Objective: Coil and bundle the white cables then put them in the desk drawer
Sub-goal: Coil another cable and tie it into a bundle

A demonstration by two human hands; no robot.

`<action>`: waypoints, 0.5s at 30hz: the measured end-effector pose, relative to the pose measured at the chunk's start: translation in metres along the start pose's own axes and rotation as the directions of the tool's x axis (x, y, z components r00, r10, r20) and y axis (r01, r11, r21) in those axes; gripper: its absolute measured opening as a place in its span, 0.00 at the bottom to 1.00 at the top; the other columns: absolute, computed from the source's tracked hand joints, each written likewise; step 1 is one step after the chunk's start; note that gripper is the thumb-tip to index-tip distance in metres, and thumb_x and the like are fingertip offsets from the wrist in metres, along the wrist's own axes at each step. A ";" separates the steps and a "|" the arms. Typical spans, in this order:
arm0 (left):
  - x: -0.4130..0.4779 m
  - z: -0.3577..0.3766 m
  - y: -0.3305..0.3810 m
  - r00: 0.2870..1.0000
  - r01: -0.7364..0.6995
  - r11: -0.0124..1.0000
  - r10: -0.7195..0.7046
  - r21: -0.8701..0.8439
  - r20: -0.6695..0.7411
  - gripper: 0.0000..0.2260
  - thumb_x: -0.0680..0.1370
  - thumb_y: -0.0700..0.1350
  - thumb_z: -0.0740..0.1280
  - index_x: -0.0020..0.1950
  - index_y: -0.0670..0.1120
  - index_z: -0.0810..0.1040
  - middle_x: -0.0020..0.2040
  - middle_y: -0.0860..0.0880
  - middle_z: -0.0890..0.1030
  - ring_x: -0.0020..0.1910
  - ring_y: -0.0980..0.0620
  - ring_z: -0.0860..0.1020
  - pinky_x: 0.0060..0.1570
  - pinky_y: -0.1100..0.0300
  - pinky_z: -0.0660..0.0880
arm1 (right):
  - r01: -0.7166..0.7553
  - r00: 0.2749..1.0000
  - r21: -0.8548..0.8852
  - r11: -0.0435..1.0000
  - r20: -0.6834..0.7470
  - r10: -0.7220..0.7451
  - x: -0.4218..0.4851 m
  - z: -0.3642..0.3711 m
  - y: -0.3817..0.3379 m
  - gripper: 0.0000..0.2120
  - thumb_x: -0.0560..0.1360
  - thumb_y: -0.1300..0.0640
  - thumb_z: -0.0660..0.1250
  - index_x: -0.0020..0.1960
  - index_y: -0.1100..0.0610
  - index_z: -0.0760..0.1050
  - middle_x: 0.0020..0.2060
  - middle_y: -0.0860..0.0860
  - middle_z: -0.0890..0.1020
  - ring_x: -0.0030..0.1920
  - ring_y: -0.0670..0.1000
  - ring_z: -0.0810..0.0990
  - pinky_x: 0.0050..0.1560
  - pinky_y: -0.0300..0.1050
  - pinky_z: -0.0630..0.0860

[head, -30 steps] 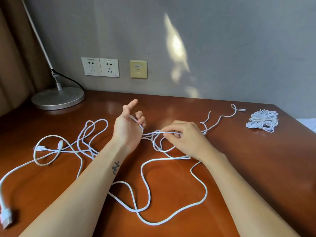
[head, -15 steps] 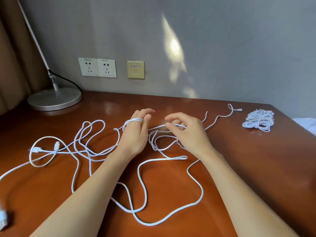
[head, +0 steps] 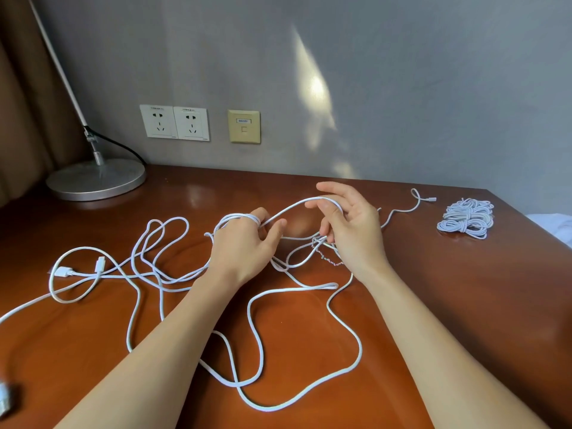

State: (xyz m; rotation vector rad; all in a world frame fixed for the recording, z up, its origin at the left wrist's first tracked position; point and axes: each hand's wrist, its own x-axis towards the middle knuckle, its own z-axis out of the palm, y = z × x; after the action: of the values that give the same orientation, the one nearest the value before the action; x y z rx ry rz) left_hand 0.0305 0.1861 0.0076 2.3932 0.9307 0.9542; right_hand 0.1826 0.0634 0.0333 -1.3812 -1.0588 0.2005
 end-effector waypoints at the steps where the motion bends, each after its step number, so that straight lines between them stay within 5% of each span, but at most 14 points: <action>1: 0.000 0.000 0.001 1.000 0.011 1.000 -0.010 0.026 -0.020 0.16 0.82 0.60 0.63 0.44 0.50 0.77 0.30 0.51 0.79 0.31 0.53 0.78 0.34 0.56 0.76 | 0.039 0.999 -0.072 0.997 -0.027 -0.041 -0.001 0.000 0.001 0.10 0.83 0.58 0.66 0.63 0.48 0.80 0.48 0.44 0.87 0.34 0.46 0.78 0.36 0.39 0.77; 8: 0.000 -0.002 0.000 0.993 -0.002 0.998 0.010 0.068 -0.119 0.28 0.84 0.60 0.57 0.29 0.47 0.68 0.23 0.52 0.68 0.23 0.51 0.68 0.29 0.57 0.66 | 0.183 0.968 -0.368 0.911 -0.092 -0.232 -0.003 0.000 0.007 0.08 0.80 0.47 0.71 0.56 0.49 0.83 0.38 0.39 0.83 0.40 0.44 0.83 0.39 0.37 0.78; 15: -0.001 0.000 -0.007 0.995 0.098 0.963 -0.102 -0.250 -0.005 0.32 0.85 0.60 0.49 0.28 0.44 0.72 0.23 0.51 0.71 0.26 0.54 0.71 0.37 0.51 0.71 | 0.102 0.995 -0.235 0.967 0.043 -0.094 -0.002 -0.002 0.005 0.07 0.82 0.51 0.68 0.59 0.48 0.80 0.32 0.39 0.77 0.39 0.45 0.81 0.41 0.32 0.75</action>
State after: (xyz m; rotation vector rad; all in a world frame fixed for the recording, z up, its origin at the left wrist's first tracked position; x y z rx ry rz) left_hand 0.0268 0.1903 0.0030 2.1106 0.8724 0.9927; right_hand 0.1855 0.0621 0.0288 -1.5385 -1.2038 0.0226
